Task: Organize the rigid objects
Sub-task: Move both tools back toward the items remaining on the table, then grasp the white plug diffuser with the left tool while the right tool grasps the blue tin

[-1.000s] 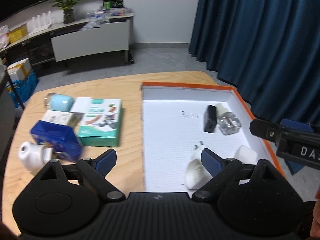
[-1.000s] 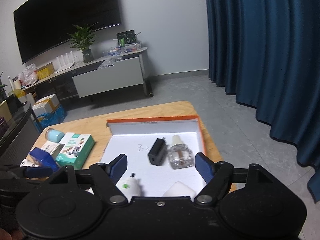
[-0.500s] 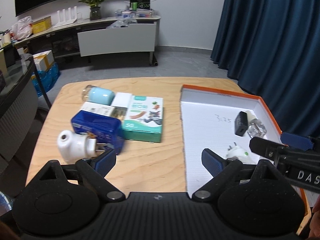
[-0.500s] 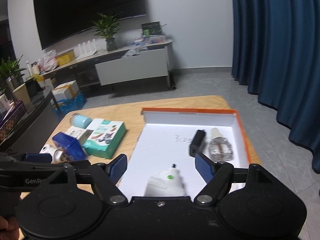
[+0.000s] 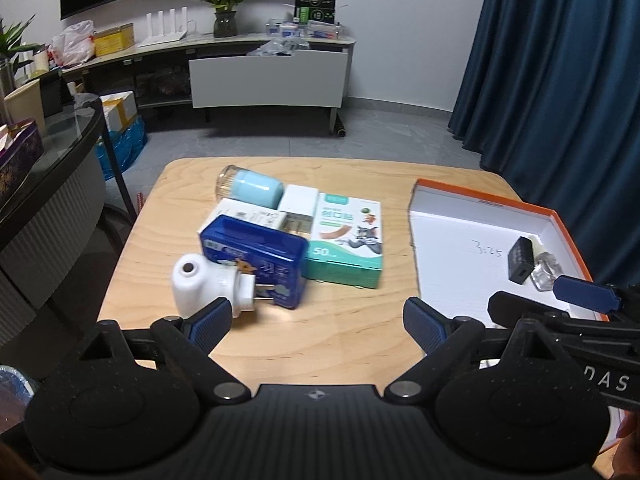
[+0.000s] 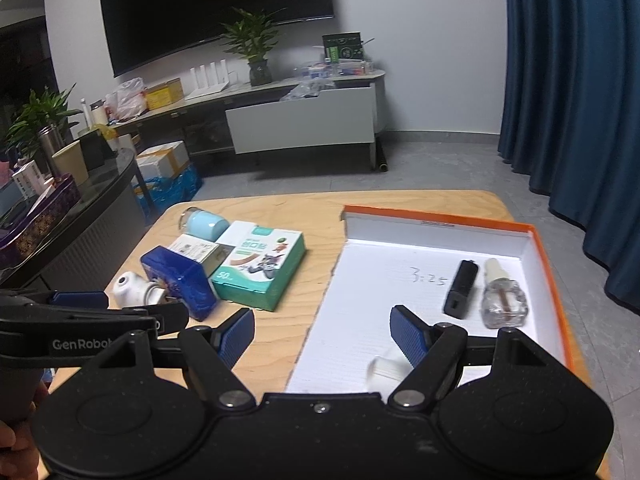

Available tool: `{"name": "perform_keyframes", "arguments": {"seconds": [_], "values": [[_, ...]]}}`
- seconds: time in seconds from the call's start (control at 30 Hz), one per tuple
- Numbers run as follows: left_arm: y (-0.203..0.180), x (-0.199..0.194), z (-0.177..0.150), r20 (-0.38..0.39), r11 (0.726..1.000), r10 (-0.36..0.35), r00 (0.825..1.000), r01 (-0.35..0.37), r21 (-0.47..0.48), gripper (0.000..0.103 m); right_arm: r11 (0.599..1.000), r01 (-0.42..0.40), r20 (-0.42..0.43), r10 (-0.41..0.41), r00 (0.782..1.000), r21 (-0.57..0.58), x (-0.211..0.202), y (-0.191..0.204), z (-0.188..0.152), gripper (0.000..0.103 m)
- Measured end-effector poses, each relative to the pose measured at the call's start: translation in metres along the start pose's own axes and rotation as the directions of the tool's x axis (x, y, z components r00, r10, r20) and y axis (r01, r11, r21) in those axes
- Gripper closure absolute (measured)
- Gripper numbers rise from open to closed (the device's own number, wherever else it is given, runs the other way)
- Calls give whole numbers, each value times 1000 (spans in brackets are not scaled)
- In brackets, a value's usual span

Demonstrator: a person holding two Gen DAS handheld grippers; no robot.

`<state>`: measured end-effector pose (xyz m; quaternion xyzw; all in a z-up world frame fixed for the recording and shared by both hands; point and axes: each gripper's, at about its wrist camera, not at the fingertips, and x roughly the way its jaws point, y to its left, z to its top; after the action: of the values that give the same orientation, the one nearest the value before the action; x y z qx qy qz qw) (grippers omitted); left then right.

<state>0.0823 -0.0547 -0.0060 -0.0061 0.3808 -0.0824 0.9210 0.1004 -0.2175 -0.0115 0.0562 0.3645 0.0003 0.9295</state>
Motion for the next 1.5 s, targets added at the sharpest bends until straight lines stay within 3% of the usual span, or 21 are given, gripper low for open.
{"name": "perform_keyframes", "arguments": {"seconds": [0.47, 0.7, 0.93, 1.1, 1.3, 1.5], "values": [[67, 28, -23, -18, 994, 63, 998, -64, -85, 2, 999, -38, -39, 38, 998, 9, 14, 4, -13, 15], [69, 55, -15, 1, 993, 106, 994, -105, -45, 0, 999, -46, -55, 47, 997, 11, 20, 4, -16, 15], [69, 69, -12, 51, 998, 63, 997, -63, -16, 0, 999, -45, -72, 46, 996, 9, 28, 7, -17, 15], [70, 71, -16, 68, 1000, 9, 998, -9, 0, 23, 998, -56, -85, 56, 995, -5, 33, 16, -17, 15], [74, 55, -25, 61, 1000, -11, 998, 12, -20, 23, 995, -99, -99, 97, 990, -11, 42, 30, -13, 14], [89, 31, -27, 93, 997, 37, 995, -31, -67, 23, 975, -223, -94, 222, 971, -2, 61, 58, 3, 12]]}}
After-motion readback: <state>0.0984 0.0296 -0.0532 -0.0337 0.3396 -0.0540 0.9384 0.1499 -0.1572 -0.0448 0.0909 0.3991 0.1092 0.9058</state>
